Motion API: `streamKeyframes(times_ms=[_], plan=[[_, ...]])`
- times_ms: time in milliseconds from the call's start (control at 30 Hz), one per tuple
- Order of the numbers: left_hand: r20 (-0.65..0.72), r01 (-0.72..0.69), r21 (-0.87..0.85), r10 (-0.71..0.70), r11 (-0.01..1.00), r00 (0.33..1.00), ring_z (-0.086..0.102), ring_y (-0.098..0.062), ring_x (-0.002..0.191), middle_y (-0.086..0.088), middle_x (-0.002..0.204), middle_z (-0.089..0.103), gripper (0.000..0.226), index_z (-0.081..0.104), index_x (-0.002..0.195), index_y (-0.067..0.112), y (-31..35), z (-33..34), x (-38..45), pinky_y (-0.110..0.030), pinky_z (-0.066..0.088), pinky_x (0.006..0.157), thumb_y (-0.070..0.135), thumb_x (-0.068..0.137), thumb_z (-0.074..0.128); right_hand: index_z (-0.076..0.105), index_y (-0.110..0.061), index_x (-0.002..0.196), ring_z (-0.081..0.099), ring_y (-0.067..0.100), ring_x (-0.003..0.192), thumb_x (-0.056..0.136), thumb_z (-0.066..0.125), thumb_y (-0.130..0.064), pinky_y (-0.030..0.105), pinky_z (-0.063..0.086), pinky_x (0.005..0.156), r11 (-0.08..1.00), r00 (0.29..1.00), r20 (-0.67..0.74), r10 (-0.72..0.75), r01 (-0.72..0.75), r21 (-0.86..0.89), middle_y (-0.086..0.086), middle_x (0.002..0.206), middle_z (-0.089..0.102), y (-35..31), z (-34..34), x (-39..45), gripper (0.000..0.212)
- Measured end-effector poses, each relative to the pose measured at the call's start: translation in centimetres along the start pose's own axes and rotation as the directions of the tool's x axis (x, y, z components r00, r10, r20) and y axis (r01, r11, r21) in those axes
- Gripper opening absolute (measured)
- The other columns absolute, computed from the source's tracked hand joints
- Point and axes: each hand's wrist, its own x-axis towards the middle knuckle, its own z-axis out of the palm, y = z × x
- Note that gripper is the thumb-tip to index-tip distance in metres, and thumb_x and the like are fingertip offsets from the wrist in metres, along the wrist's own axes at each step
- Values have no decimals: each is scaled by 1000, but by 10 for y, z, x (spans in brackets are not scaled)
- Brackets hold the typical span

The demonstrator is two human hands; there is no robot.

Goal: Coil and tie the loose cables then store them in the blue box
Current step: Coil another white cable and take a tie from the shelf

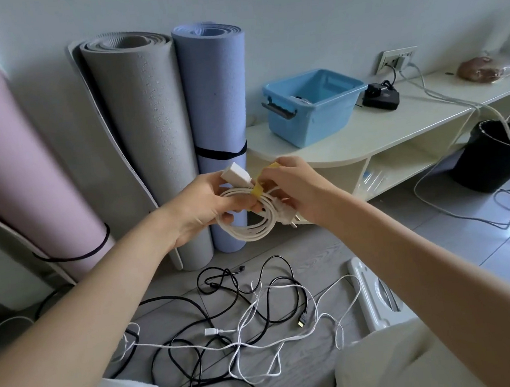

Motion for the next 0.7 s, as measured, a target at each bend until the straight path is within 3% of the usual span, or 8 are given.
streamKeyframes(times_ms=[100,233,400,567,700], plan=[[6,-40,-14,40,999,999,56,-5,58,-3,77,71,14,64,84,14,-1,1,1,-13,41,47,3,78,69,43,-7,91,54,15,35,89,45,-3,15,35,34,1000,1000,-21,11,-11,17,0,37,55,2,0,3,6],[70,111,-110,-103,988,992,51,-4,54,-11,80,69,13,63,89,11,-18,1,8,-11,34,42,11,77,69,48,-3,89,58,16,41,88,49,-3,25,47,47,995,995,6,97,-97,18,7,50,60,28,9,14,1],[-50,226,-167,-237,960,970,45,-2,46,-12,77,60,11,57,95,5,-60,14,37,-10,25,34,6,85,63,57,-3,68,46,20,52,83,58,0,28,33,52,951,964,-48,261,-249,181,11,59,54,74,8,37,15],[-61,301,-204,-319,932,946,46,1,38,-10,78,59,6,55,88,7,-95,30,82,-10,26,32,3,88,60,57,-10,67,47,10,51,84,58,0,21,37,52,857,928,-196,316,-191,479,2,58,55,118,-27,72,19],[-109,357,-259,-394,898,913,47,-3,51,-8,72,60,7,54,88,10,-134,41,122,-8,29,34,5,90,58,50,-6,74,46,9,46,84,53,10,15,42,43,755,865,-339,370,-67,653,8,63,48,153,-71,116,19]])
